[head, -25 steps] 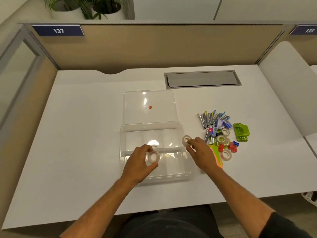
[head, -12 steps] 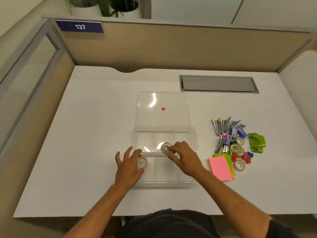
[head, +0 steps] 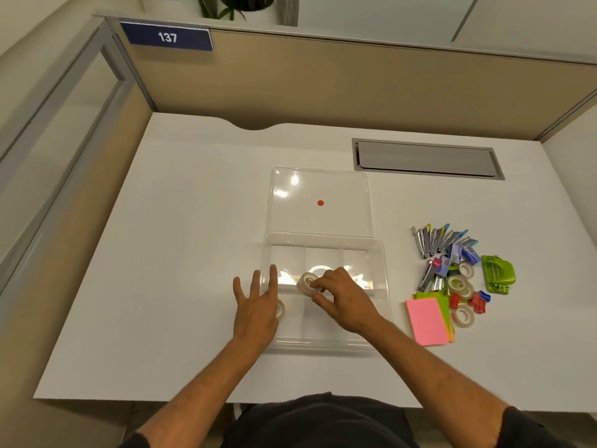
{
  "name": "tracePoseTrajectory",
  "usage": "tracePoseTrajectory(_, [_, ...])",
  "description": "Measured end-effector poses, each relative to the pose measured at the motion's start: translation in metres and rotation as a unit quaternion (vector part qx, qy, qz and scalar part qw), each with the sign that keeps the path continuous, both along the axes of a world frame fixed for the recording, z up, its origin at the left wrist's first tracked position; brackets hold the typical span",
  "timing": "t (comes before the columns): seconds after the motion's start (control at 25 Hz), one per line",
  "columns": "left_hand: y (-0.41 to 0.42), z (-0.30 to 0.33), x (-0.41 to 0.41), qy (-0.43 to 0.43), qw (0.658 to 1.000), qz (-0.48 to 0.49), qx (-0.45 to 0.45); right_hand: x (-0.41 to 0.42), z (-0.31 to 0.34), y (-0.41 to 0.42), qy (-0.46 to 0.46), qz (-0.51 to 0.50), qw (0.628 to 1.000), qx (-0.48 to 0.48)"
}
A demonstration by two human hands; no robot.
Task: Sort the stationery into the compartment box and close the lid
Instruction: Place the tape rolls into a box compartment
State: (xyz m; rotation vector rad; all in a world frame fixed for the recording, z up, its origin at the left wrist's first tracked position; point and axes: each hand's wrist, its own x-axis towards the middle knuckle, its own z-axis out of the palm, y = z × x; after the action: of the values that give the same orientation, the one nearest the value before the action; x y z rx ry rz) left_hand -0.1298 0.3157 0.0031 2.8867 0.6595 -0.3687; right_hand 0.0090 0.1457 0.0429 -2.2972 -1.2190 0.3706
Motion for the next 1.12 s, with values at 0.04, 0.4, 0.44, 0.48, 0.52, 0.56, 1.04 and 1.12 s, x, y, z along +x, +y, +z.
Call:
tracePoseTrajectory(0.04, [-0.001, 0.0, 0.001, 0.005, 1.0, -0.003, 0.003, -0.001, 0.0, -0.001, 0.004, -0.003, 1.0, -0.004])
tracePoseTrajectory(0.4, [-0.007, 0.012, -0.008, -0.173, 0.975, 0.059, -0.123, -0.016, 0.011, 0.012, 0.239, -0.084, 0.965, 0.061])
tracePoseTrajectory(0.44, [-0.01, 0.013, -0.008, -0.2, 0.957, 0.088, -0.19, -0.02, 0.013, 0.016, 0.266, -0.084, 0.958, 0.072])
tracePoseTrajectory(0.48, [-0.013, 0.015, -0.008, -0.222, 0.933, 0.117, -0.26, -0.024, 0.015, 0.02, 0.287, -0.079, 0.951, 0.081])
tracePoseTrajectory(0.52, [-0.015, 0.018, -0.008, -0.24, 0.908, 0.141, -0.314, -0.028, 0.017, 0.024, 0.308, -0.07, 0.945, 0.088])
tracePoseTrajectory(0.56, [-0.016, 0.021, -0.008, -0.256, 0.889, 0.157, -0.346, -0.032, 0.017, 0.027, 0.325, -0.063, 0.939, 0.092])
tracePoseTrajectory(1.04, [-0.008, 0.016, -0.041, -0.243, 0.905, 0.168, -0.306, -0.021, 0.006, 0.023, 0.159, -0.012, 0.987, -0.031])
tracePoseTrajectory(1.12, [-0.007, 0.014, -0.051, -0.233, 0.907, 0.167, -0.309, -0.021, -0.002, 0.029, 0.069, 0.038, 0.993, -0.086])
